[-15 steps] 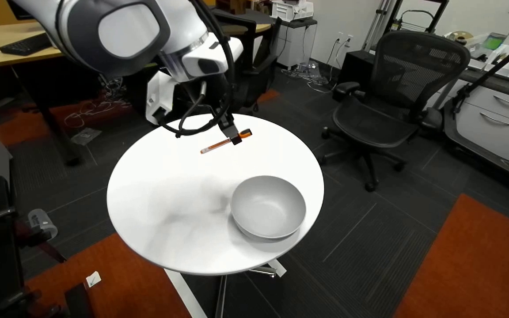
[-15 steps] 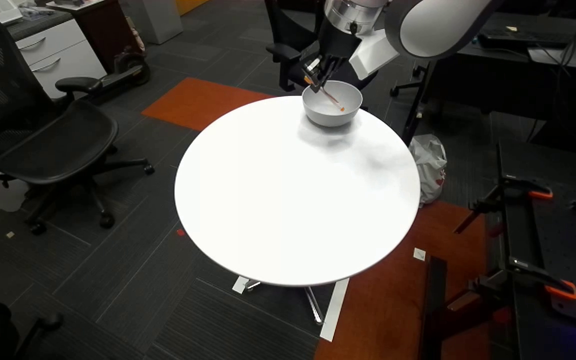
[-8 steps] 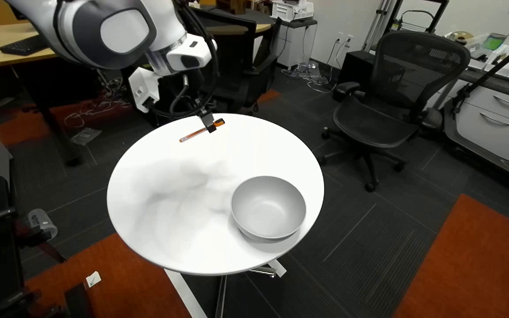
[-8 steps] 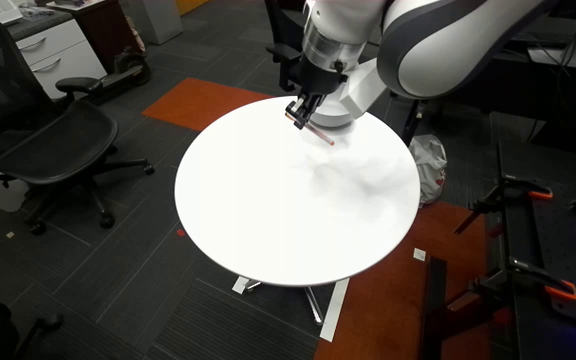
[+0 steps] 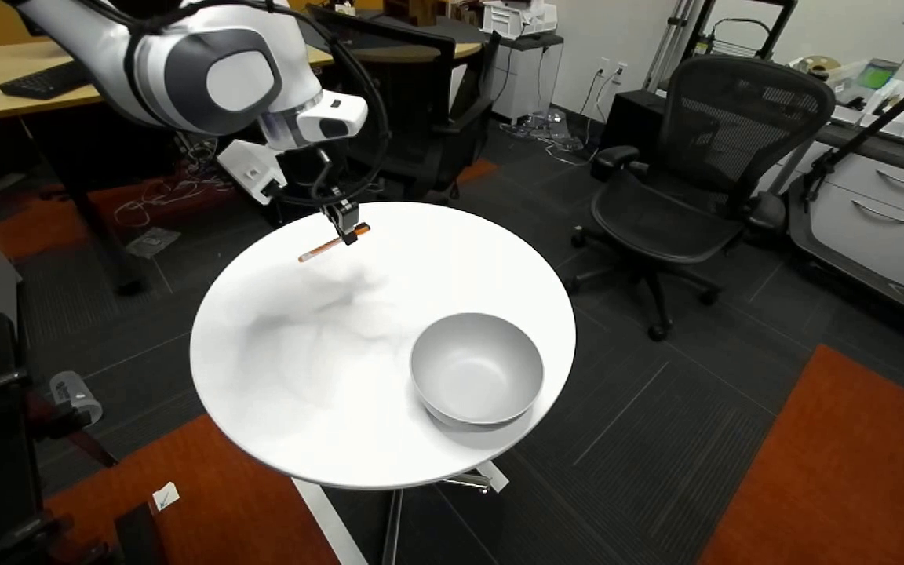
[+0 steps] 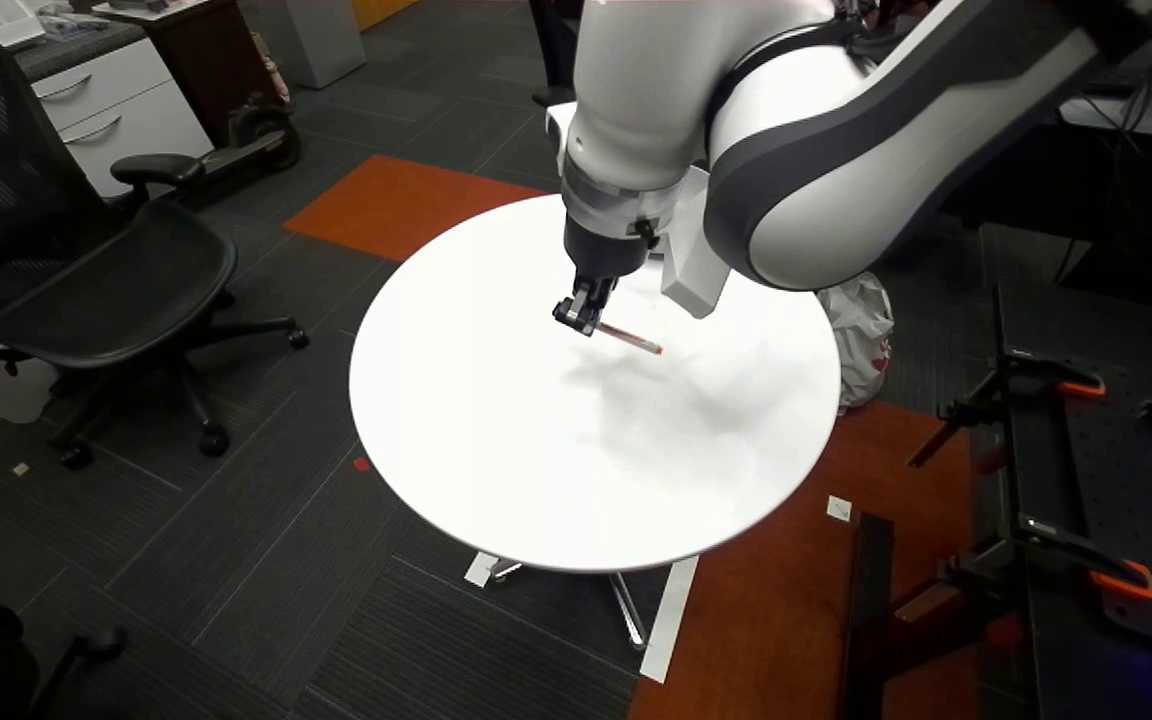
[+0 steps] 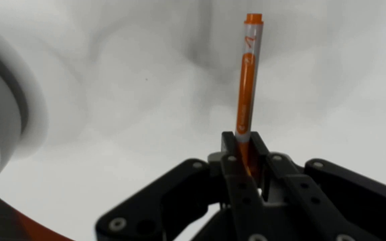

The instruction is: Remove the orange marker from the grey bowl

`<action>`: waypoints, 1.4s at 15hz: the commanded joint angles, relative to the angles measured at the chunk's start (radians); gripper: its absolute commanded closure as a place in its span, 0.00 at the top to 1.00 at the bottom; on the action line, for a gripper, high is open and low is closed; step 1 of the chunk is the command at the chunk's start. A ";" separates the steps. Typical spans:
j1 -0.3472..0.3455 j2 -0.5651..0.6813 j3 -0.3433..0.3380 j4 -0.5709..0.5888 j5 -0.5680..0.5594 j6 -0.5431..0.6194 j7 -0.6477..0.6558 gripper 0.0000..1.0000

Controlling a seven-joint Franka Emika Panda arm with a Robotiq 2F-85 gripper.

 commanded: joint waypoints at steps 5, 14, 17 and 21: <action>-0.014 0.081 0.023 0.099 0.004 -0.038 -0.097 0.45; -0.010 0.107 0.042 0.142 0.014 -0.057 -0.105 1.00; -0.006 0.108 0.047 0.143 0.014 -0.056 -0.101 1.00; -0.002 0.110 0.055 0.144 0.015 -0.052 -0.098 1.00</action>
